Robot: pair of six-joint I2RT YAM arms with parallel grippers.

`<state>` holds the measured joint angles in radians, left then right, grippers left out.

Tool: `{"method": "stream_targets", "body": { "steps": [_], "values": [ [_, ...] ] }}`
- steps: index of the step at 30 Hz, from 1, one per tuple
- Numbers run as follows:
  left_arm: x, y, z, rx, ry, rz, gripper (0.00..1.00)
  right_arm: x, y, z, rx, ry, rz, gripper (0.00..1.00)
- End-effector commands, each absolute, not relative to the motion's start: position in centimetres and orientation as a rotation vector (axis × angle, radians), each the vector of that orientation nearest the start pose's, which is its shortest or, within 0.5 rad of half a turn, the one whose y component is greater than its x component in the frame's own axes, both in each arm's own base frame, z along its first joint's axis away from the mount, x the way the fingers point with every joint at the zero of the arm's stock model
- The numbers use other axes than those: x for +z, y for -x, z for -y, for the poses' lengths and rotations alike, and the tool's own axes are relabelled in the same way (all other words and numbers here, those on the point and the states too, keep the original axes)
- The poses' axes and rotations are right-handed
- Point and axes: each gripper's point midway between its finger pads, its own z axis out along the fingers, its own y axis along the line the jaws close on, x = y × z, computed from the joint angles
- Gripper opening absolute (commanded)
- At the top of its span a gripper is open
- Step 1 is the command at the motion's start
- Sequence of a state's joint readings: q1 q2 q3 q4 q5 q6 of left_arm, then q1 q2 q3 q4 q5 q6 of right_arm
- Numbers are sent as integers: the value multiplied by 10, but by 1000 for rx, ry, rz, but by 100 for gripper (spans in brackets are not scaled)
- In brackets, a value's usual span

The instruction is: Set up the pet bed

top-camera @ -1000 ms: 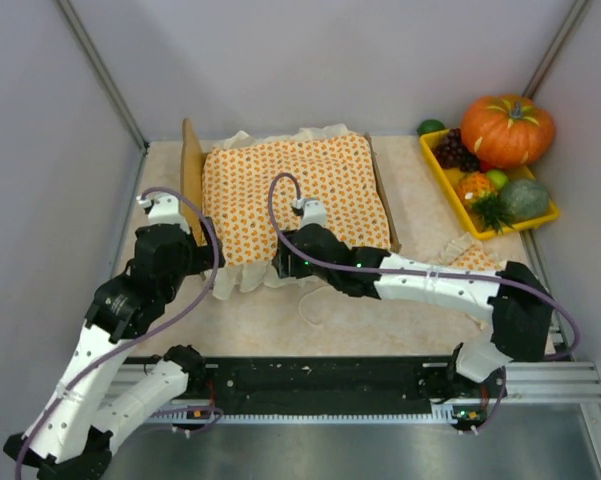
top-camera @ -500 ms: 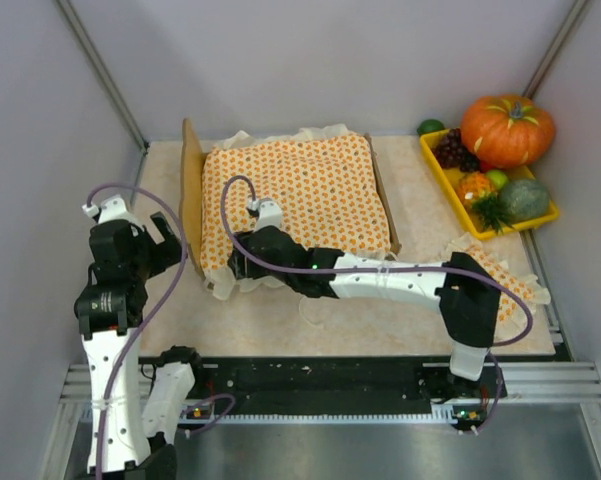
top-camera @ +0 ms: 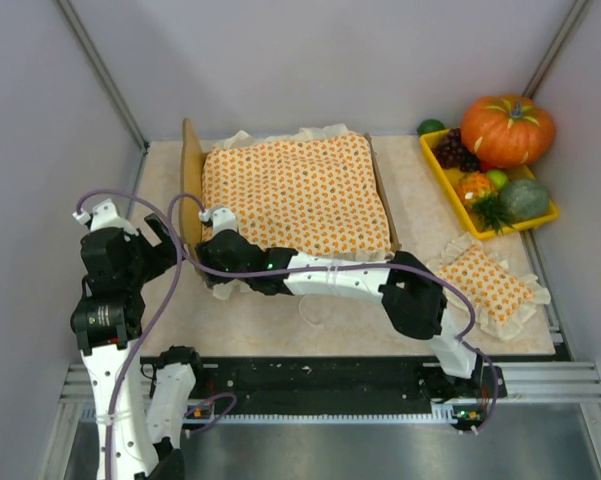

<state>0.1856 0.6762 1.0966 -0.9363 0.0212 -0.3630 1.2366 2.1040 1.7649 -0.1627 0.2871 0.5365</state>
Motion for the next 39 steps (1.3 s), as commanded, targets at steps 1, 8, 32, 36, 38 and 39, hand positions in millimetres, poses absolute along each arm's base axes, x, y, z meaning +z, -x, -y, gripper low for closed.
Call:
{"method": "stream_targets", "body": {
  "steps": [1, 8, 32, 36, 38, 39],
  "values": [
    [298, -214, -22, -137, 537, -1940, 99, 167, -237, -571, 685, 651, -2013, 57],
    [292, -213, -16, -165, 518, -1946, 99, 151, -257, -563, 500, 693, -1984, 53],
    [296, -208, -5, -216, 449, -1935, 99, 156, -266, -561, 551, 651, -2004, 0],
    [302, -207, -3, -222, 437, -1921, 99, 188, -279, -546, 646, 522, -1989, 0],
    [305, -207, 1, -246, 412, -1917, 99, 200, -289, -531, 705, 454, -1995, 0],
    [307, -208, 3, -255, 390, -1910, 99, 200, -291, -529, 734, 437, -1990, 0]
  ]
}}
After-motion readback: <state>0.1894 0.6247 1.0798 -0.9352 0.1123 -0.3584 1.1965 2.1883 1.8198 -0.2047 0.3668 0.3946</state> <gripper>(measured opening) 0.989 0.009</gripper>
